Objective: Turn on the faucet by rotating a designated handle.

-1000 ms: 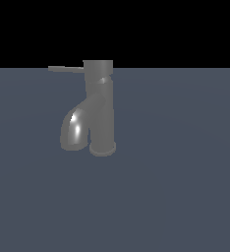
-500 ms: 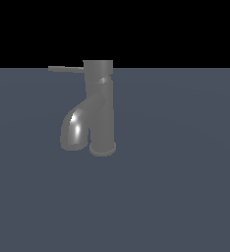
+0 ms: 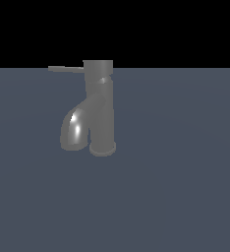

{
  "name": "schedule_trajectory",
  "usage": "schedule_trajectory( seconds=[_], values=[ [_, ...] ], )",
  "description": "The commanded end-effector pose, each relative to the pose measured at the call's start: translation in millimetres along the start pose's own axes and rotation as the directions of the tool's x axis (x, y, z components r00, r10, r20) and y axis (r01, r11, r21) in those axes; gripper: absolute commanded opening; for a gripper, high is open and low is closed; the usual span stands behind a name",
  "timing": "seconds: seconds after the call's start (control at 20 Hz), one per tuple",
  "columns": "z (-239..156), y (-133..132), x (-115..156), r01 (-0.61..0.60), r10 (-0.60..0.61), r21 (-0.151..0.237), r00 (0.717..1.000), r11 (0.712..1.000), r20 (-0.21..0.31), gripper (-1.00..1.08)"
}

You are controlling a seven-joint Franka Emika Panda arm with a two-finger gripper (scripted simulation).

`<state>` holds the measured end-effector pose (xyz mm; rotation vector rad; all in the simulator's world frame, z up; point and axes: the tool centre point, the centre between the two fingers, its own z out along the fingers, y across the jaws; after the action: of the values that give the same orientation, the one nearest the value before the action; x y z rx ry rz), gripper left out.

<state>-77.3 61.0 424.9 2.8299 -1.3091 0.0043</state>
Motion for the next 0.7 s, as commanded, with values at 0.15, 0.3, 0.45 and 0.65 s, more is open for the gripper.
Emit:
schedule_trajectory(
  seconds=[0.15, 0.3, 0.45, 0.65],
  values=[
    [14.6, -25.6, 3.5, -0.119, 0.119, 0.003, 0.993, 0.993, 0.001, -1.0],
    [23.2, -39.4, 4.9, -0.183, 0.183, 0.004, 0.983, 0.983, 0.002, -1.0],
    [32.4, -53.1, 5.9, -0.246, 0.246, 0.005, 0.969, 0.969, 0.003, -1.0],
    [45.4, -71.1, 6.7, -0.328, 0.328, 0.006, 0.945, 0.945, 0.005, -1.0]
  ],
)
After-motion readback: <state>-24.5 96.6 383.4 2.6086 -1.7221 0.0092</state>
